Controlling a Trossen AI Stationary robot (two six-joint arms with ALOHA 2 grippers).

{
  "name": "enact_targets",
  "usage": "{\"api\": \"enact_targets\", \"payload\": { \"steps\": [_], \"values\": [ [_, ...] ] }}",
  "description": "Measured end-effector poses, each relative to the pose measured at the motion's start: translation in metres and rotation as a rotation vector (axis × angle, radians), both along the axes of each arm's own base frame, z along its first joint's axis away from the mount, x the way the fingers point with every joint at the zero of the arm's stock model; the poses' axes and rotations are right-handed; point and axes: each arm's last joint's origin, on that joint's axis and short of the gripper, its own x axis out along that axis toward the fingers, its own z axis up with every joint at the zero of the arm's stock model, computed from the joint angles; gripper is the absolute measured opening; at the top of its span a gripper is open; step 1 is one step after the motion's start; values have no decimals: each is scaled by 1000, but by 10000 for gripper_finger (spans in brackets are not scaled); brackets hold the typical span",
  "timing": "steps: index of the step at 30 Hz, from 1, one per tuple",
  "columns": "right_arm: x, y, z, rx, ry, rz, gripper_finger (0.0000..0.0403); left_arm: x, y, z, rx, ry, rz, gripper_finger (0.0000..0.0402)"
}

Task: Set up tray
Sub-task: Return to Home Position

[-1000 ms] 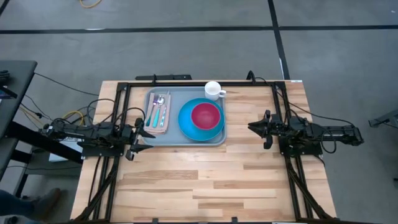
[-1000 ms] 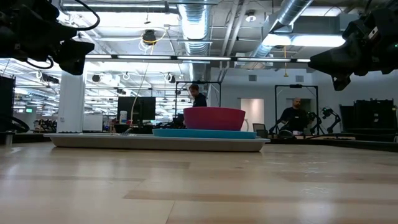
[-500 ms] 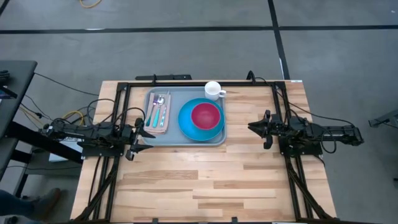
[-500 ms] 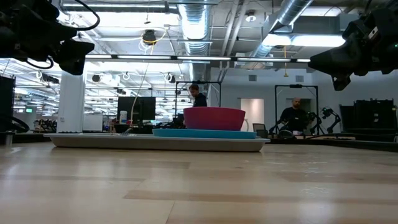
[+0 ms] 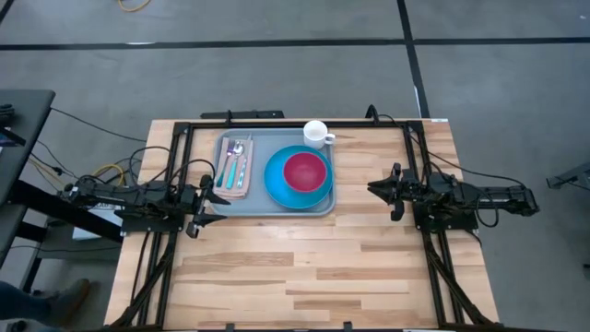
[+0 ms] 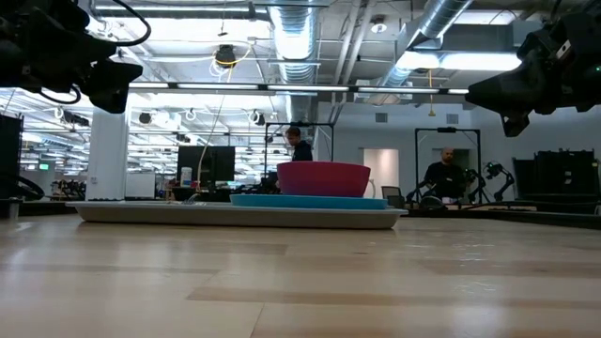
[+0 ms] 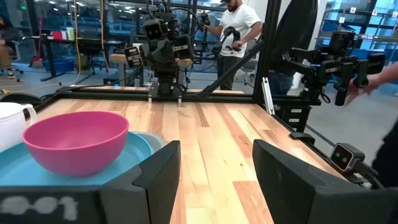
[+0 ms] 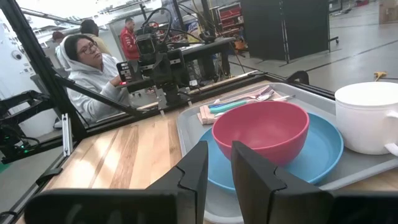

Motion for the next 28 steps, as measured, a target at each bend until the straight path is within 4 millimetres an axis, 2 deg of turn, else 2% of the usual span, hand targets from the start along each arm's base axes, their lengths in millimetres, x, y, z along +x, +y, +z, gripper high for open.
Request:
{"api": "enact_targets", "payload": {
  "steps": [10, 19, 28],
  "values": [
    [0, 0, 0, -6, 1, 0, 64, 0, 0, 0, 0, 0, 0, 190],
    [0, 0, 0, -306, 41, 14, 64, 0, 0, 0, 0, 0, 0, 190],
    [0, 0, 0, -390, 56, 17, 64, 0, 0, 0, 0, 0, 0, 190]
  ]
}}
